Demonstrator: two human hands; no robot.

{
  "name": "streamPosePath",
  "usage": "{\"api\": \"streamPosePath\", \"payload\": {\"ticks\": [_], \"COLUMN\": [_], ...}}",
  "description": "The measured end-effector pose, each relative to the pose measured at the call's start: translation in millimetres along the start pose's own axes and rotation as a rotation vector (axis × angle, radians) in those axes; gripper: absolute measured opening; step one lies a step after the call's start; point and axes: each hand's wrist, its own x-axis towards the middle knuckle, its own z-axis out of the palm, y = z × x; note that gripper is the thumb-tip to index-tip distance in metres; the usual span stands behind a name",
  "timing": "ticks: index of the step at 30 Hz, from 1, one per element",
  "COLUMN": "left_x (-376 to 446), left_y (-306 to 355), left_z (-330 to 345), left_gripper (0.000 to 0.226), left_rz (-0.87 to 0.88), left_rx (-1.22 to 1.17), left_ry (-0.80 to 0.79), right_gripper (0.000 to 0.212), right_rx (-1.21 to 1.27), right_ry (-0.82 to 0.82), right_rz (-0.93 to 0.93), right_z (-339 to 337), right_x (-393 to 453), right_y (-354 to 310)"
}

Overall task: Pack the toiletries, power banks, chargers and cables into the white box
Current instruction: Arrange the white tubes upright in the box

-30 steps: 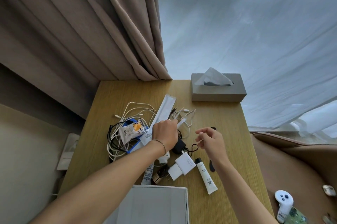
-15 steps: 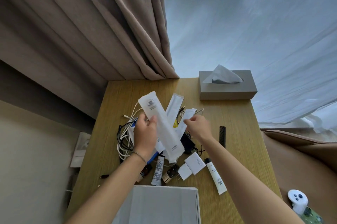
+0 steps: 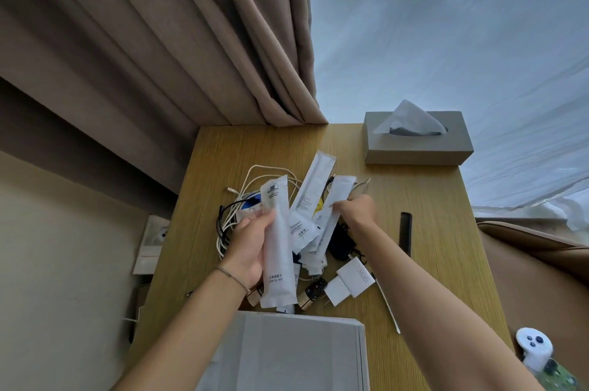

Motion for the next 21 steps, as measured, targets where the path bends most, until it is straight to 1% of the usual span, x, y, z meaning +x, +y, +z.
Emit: {"api": "streamPosePath", "payload": {"ticks": [2,3,5,9,11,13,16,18,21], "left_x": [-2.8,-4.2,-7.1,-13.6,-19.0,-27.0,-39.6,-49.5,-64.9], "left_y": [2.8,3.7,3.7,1.7,0.8,0.2,-1.6,-3.4,-7.5], "left_z": [-7.0,-10.6,-16.9,-28.5,-34.0,-39.1,-47.8,-54.8,-66.4], "left_gripper": [0.027,0.034,0.039,0.031,0.025,0.024,0.025,0.025,0.026], "left_rz": [-0.086,-0.101,-0.103,-0.074,-0.080,-0.072,-0.035,-0.017,0.023], "left_rx": [-0.016,-0.010,0.015,0.010,0.005,0.010,0.001,0.012,0.064], "left_ry": [-0.148,-0.204,-0.257,-0.197,-0.210,-0.230,-0.235,-0.243,-0.275], "right_gripper": [0.007,0.006,0.006,0.008,0.010,0.004,0.013,0.017,0.007], "right_rx": [0.131,0.176,0.230,0.253,0.256,0.271,0.303,0.328,0.366], "right_ry": [-0.009,-0.003,0.018,0.096,0.139,0.164,0.179,0.172,0.151], "right_rz": [-0.022,-0.057,-0.146,-0.332,-0.420,-0.490,-0.588,-0.623,-0.616], "right_z": [0.7,0.3,-2.3,-17.6,-28.5,-39.4,-52.1,-56.9,-59.5], "right_x": [-3.7,-6.3,-12.3,-37.8,-56.5,-78.4,-118.2,-145.8,-182.1], "right_y": [-3.2,-5.7,-12.0,-30.0,-37.6,-44.4,-51.6,-52.6,-47.2]}}
